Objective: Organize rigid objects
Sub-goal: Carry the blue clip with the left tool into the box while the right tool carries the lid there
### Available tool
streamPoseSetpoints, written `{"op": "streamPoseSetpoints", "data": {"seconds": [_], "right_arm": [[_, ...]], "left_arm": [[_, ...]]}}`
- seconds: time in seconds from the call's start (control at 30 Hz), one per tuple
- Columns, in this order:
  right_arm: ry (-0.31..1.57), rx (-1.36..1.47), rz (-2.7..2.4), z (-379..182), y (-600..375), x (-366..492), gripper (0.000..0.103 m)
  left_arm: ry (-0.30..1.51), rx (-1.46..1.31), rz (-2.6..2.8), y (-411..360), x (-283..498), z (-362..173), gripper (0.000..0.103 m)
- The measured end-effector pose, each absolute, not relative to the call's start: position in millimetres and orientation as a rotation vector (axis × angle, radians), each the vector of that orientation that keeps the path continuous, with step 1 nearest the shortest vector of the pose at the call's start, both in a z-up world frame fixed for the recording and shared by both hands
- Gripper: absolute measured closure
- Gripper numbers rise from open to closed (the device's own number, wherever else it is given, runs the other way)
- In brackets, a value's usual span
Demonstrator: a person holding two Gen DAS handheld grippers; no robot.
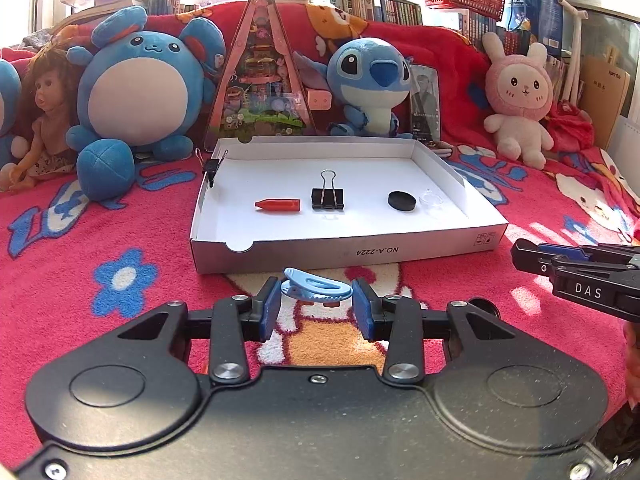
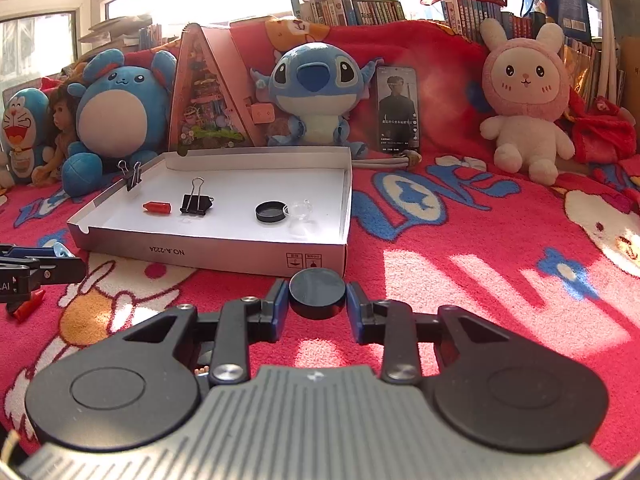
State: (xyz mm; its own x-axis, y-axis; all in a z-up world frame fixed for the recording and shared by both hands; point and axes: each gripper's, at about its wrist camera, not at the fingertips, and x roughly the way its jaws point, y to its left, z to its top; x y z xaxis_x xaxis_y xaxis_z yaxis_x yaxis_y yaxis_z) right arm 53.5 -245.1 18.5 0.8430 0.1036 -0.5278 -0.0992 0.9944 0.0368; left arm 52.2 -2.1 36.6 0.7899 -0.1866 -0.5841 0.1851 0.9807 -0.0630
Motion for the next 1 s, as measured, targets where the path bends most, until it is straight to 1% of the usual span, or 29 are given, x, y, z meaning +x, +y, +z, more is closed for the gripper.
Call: {"op": "streamPoseSetpoints", "data": {"seconds": [1.0], "right_arm": [[0.550, 0.085, 0.112, 33.5, -239.6, 92.5, 0.066]], "left_arm": [[0.597, -0.094, -0.150, 3.2, 112.7, 59.7, 0.066]]}}
